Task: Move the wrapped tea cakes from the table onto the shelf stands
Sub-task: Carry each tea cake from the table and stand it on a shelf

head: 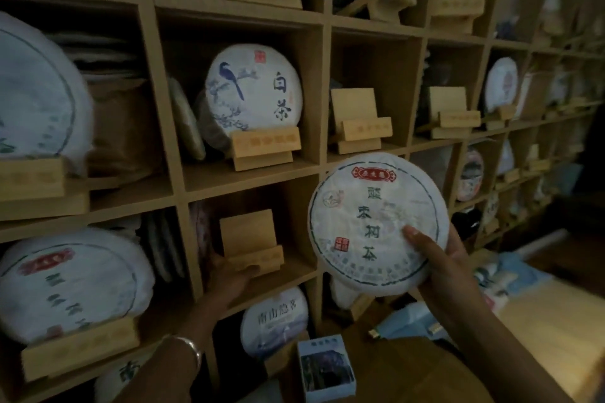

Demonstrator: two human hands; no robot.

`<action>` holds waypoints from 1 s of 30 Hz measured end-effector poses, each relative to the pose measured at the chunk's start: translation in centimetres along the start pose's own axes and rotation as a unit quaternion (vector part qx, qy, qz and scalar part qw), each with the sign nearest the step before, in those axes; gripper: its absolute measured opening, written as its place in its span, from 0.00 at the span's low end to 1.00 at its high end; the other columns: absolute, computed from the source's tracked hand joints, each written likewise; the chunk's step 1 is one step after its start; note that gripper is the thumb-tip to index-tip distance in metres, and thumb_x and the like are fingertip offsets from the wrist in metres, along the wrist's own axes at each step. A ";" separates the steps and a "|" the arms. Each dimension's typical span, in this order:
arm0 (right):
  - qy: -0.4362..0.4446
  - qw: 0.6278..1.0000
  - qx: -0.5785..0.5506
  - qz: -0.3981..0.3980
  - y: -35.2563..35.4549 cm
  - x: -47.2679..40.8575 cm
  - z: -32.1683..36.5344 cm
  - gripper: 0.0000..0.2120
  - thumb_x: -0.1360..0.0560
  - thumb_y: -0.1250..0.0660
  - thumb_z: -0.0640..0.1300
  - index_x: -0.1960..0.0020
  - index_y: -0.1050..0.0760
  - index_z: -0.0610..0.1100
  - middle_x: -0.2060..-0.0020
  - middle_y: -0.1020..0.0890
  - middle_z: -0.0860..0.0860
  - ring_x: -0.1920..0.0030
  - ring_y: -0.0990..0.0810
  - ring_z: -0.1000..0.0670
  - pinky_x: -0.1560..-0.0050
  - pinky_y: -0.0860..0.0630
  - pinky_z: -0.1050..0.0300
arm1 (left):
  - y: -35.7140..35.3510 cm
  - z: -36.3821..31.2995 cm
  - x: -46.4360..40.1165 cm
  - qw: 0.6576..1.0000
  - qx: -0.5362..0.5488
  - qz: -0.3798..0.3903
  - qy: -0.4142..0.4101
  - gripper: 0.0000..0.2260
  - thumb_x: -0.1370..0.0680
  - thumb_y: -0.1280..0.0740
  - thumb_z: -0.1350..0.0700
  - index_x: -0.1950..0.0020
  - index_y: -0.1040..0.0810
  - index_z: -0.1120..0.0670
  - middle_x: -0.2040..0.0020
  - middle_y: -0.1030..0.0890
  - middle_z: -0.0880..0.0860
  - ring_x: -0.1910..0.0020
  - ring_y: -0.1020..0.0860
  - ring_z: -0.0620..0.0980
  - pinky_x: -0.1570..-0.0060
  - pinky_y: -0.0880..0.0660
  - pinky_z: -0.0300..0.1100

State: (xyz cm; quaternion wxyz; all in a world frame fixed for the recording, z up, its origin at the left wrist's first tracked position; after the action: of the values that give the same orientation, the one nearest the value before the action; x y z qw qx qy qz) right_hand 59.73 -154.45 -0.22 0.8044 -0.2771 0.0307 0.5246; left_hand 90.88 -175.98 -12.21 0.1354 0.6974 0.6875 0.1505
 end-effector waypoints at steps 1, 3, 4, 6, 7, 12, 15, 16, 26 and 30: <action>0.003 1.000 0.001 0.002 0.4 -0.1 0.0 0.26 0.26 0.32 0.41 0.30 0.28 0.54 0.37 0.19 0.49 0.39 0.19 0.45 0.49 0.18 0.44 | 0.4 0.5 -0.7 1.000 0.014 -0.016 0.002 0.50 0.31 0.21 0.56 0.20 0.52 0.58 0.23 0.40 0.59 0.27 0.36 0.60 0.29 0.34 0.53; 0.004 1.000 -0.001 0.004 1.1 -0.3 -0.1 0.26 0.26 0.32 0.41 0.29 0.29 0.54 0.36 0.19 0.49 0.39 0.18 0.45 0.49 0.18 0.44 | 0.6 1.5 -1.7 0.999 0.025 -0.027 0.005 0.52 0.31 0.21 0.59 0.20 0.55 0.56 0.22 0.42 0.59 0.26 0.38 0.60 0.31 0.34 0.53; 0.004 1.000 -0.002 0.004 1.3 -0.5 -0.2 0.26 0.26 0.32 0.41 0.29 0.29 0.53 0.36 0.19 0.48 0.39 0.19 0.45 0.49 0.18 0.43 | 0.4 2.0 -2.3 0.999 0.032 -0.025 0.005 0.51 0.31 0.21 0.59 0.20 0.54 0.55 0.22 0.40 0.59 0.27 0.36 0.60 0.32 0.33 0.53; 0.000 1.000 -0.002 0.003 1.6 -0.8 -0.6 0.26 0.25 0.32 0.40 0.29 0.30 0.52 0.36 0.20 0.47 0.38 0.19 0.43 0.48 0.18 0.41 | 0.1 2.8 -3.0 0.998 0.060 -0.017 0.014 0.47 0.30 0.22 0.59 0.20 0.49 0.55 0.25 0.36 0.60 0.30 0.32 0.61 0.37 0.30 0.52; -0.003 1.000 -0.003 0.001 1.7 -1.0 -0.9 0.26 0.25 0.32 0.40 0.29 0.30 0.52 0.36 0.20 0.47 0.38 0.19 0.43 0.47 0.19 0.41 | 0.0 3.2 -3.2 0.997 0.071 -0.016 0.017 0.45 0.29 0.23 0.59 0.21 0.47 0.55 0.26 0.34 0.60 0.31 0.31 0.61 0.41 0.29 0.51; -0.018 1.000 -0.005 -0.002 2.2 -1.4 -2.0 0.25 0.25 0.31 0.40 0.30 0.28 0.53 0.37 0.19 0.47 0.39 0.19 0.43 0.48 0.18 0.42 | -0.1 4.1 -3.9 0.995 0.091 -0.030 0.014 0.40 0.32 0.21 0.61 0.26 0.39 0.57 0.32 0.28 0.61 0.44 0.26 0.56 0.52 0.29 0.47; -0.023 1.000 -0.015 -0.006 2.5 -1.6 -2.5 0.23 0.26 0.31 0.39 0.33 0.26 0.55 0.38 0.18 0.48 0.40 0.18 0.44 0.50 0.18 0.45 | -0.2 3.8 -3.9 0.996 0.085 -0.028 -0.015 0.39 0.33 0.20 0.60 0.28 0.38 0.56 0.36 0.25 0.59 0.49 0.27 0.52 0.56 0.29 0.45; -0.025 1.000 -0.017 -0.008 2.6 -1.6 -2.6 0.24 0.26 0.31 0.40 0.33 0.26 0.55 0.38 0.18 0.48 0.40 0.18 0.45 0.51 0.17 0.46 | -0.4 3.6 -3.8 0.996 0.086 -0.022 -0.025 0.39 0.33 0.20 0.60 0.28 0.38 0.56 0.37 0.25 0.58 0.50 0.26 0.51 0.56 0.29 0.45; -0.018 0.999 -0.043 0.007 1.7 -2.2 -0.7 0.27 0.28 0.32 0.40 0.30 0.29 0.51 0.37 0.19 0.48 0.39 0.19 0.44 0.46 0.18 0.41 | -2.6 -2.1 3.1 0.979 0.105 0.171 -0.023 0.41 0.45 0.15 0.46 0.36 0.29 0.45 0.44 0.18 0.53 0.48 0.18 0.51 0.61 0.19 0.46; 0.001 0.999 -0.044 0.024 0.7 -2.4 1.4 0.29 0.28 0.32 0.40 0.28 0.31 0.49 0.37 0.19 0.48 0.39 0.19 0.44 0.47 0.18 0.44 | -4.5 -7.2 7.8 0.962 0.088 0.253 -0.053 0.43 0.50 0.14 0.46 0.37 0.28 0.45 0.42 0.18 0.55 0.45 0.18 0.54 0.49 0.19 0.57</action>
State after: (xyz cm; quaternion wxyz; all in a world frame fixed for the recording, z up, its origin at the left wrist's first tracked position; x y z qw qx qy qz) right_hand 57.74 -155.56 1.52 0.7783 -0.3123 0.0152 0.5446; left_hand 83.96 -168.20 -7.15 0.0670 0.8646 0.4912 0.0819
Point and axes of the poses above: each hand's wrist, its own x-axis away from the middle knuckle, its own y-axis out of the back of the hand, z = x × y, the point moved 9 cm from there along -x, towards the middle knuckle
